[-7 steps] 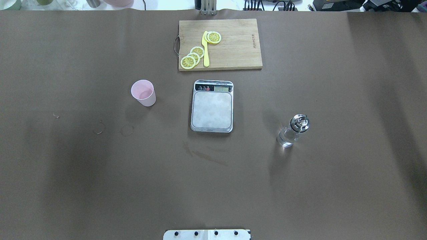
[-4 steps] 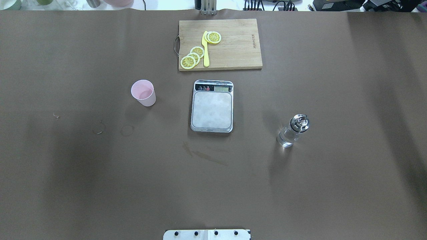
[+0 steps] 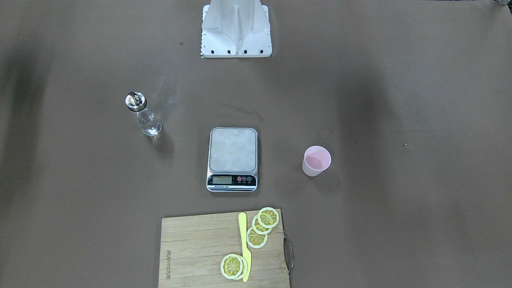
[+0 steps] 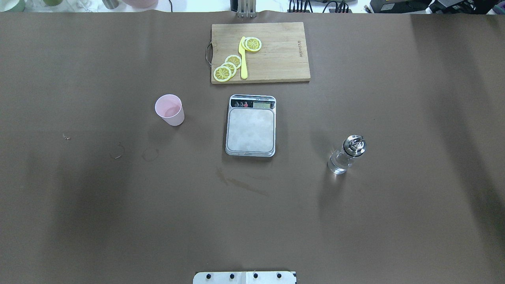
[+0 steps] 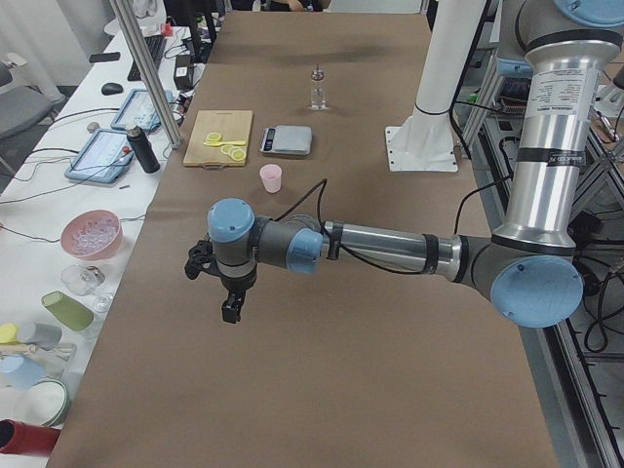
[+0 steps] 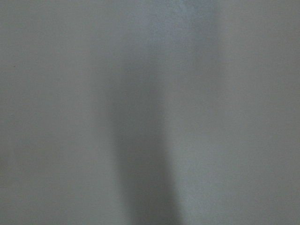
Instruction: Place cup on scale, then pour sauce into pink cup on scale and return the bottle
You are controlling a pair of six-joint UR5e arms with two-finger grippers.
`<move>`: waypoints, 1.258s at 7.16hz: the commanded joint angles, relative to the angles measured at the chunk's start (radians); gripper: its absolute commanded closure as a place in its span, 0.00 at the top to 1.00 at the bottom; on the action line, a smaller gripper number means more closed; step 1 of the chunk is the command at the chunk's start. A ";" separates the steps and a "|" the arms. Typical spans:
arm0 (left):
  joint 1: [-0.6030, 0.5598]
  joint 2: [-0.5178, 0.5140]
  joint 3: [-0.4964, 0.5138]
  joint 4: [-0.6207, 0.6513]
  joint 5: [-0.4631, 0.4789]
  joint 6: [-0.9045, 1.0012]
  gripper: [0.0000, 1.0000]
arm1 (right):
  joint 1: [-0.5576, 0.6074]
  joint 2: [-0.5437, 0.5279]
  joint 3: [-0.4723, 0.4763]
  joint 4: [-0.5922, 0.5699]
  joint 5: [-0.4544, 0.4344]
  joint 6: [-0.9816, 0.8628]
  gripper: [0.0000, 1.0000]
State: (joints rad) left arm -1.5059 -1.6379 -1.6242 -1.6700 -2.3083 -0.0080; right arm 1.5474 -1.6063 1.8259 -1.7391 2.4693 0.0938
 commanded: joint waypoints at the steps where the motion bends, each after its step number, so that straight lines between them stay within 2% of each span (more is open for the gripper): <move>1: 0.001 0.017 -0.039 0.000 0.000 -0.001 0.99 | -0.006 0.043 0.044 -0.081 -0.004 0.004 1.00; 4: 0.019 0.016 -0.074 0.010 0.003 -0.006 0.99 | -0.035 0.040 0.073 -0.100 -0.013 0.012 1.00; 5: 0.054 0.017 -0.107 0.027 0.010 -0.088 0.99 | -0.035 0.007 0.137 -0.114 -0.016 0.012 1.00; 6: 0.112 -0.009 -0.144 0.026 0.027 -0.288 0.99 | -0.035 -0.027 0.172 -0.109 -0.016 0.006 1.00; 7: 0.195 -0.081 -0.164 0.036 0.079 -0.473 0.99 | -0.036 -0.046 0.191 -0.114 -0.016 0.009 1.00; 8: 0.285 -0.144 -0.158 0.038 0.082 -0.610 0.99 | -0.039 -0.056 0.208 -0.114 -0.012 0.009 1.00; 9: 0.387 -0.224 -0.161 0.033 0.092 -0.628 0.99 | -0.041 -0.082 0.234 -0.106 -0.001 0.007 1.00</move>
State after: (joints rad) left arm -1.2382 -1.7710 -1.7814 -1.6352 -2.2312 -0.5494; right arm 1.5088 -1.6612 2.0299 -1.8509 2.4582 0.1023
